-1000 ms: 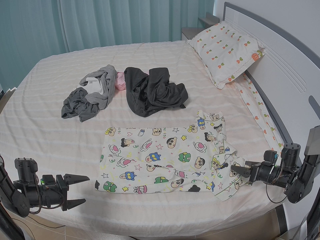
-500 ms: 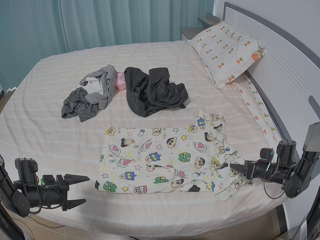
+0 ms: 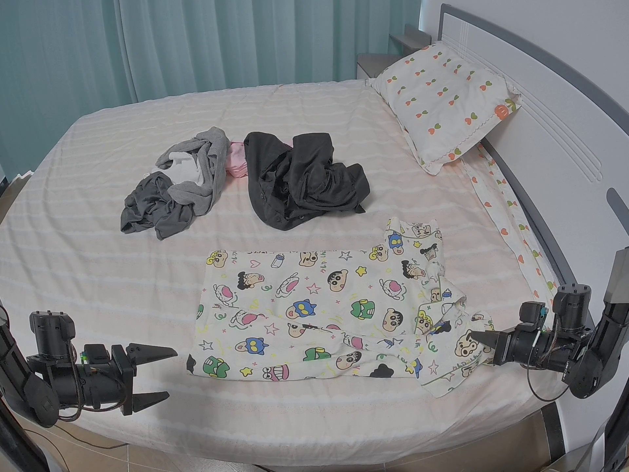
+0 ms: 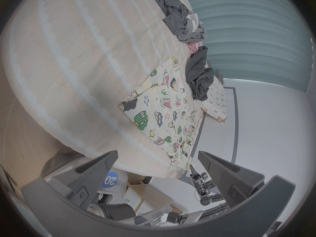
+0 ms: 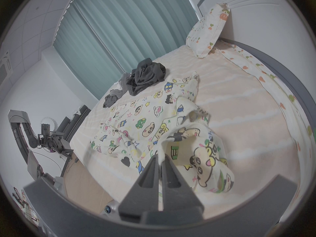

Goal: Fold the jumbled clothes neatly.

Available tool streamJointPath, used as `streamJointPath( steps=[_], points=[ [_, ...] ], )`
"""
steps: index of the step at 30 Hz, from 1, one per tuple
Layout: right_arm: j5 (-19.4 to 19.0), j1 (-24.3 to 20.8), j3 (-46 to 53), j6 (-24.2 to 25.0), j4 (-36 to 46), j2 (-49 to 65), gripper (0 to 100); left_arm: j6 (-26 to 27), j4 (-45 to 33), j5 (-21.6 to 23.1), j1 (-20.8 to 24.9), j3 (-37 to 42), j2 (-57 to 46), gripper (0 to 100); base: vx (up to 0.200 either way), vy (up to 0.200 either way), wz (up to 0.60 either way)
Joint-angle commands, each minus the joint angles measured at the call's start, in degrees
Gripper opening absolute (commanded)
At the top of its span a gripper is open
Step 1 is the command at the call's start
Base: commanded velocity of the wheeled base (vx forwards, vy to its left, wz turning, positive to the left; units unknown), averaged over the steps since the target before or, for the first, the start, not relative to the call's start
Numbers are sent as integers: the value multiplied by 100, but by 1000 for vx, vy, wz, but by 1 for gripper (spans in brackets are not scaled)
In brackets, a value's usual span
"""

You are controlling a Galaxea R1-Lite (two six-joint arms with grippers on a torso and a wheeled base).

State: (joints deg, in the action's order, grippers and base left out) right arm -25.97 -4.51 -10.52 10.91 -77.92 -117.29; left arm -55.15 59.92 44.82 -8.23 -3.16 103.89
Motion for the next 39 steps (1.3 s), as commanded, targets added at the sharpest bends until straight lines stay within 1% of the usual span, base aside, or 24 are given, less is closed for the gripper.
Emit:
streamJointPath(
  steps=[1, 4, 8, 9, 10, 11, 12, 13, 16, 21, 24, 26, 27, 28, 31, 39],
  points=[
    [30, 3, 208, 16, -12, 74, 0, -5, 2, 0, -3, -1, 9, 100, 0, 0, 0],
    [109, 73, 393, 43, -21, 30, 0, -5, 2, 0, -3, -1, 9, 100, 0, 0, 0],
    [267, 135, 384, 60, -21, 4, 0, -5, 2, 0, -3, -1, 9, 100, 0, 0, 0],
    [338, 152, 367, 104, -21, 4, 0, -5, 2, 0, -3, -1, 9, 100, 0, 0, 0],
    [505, 161, 375, 236, -21, 13, 0, -5, 2, 0, -3, 8, 9, 100, 0, 0, 0],
    [540, 161, 375, 271, -21, 13, 0, 4, 2, 0, -3, -1, 9, 100, 0, 0, 0],
    [707, 152, 367, 429, -21, -5, 0, -5, 2, 0, -3, 8, 9, 100, 0, 0, 0],
    [795, 152, 358, 535, -21, -40, 0, -5, 2, 0, -3, -1, 9, 100, 0, 0, 0],
    [830, 170, 375, 693, -39, -145, 0, -5, 2, 0, -3, 8, 9, 100, 0, 0, 0],
    [874, 196, 261, 825, -92, -409, 0, 4, 2, 0, -3, 8, 9, 100, 0, 0, 0],
    [874, 205, 120, 1124, -311, -638, 0, -5, 2, 0, -3, -1, 9, 100, 0, 0, 0],
    [883, 205, 94, 1168, -364, -664, 0, -5, 2, 0, -3, 8, 9, 100, 0, 0, 0],
    [971, 231, -55, 1423, -628, -857, 0, 4, 2, 0, -3, 8, 9, 100, 0, 0, 0],
    [997, 249, -82, 1467, -689, -910, 0, 4, 2, -9, -3, 8, 9, 100, 0, 0, 0],
    [1067, 319, -187, 1511, -918, -1139, 0, 4, 2, 0, -3, -1, 9, 100, 0, 0, 0],
    [1059, 460, -205, 1537, -1023, -1183, 0, 4, 2, 0, -3, 8, 9, 100, 0, 0, 0]
  ],
)
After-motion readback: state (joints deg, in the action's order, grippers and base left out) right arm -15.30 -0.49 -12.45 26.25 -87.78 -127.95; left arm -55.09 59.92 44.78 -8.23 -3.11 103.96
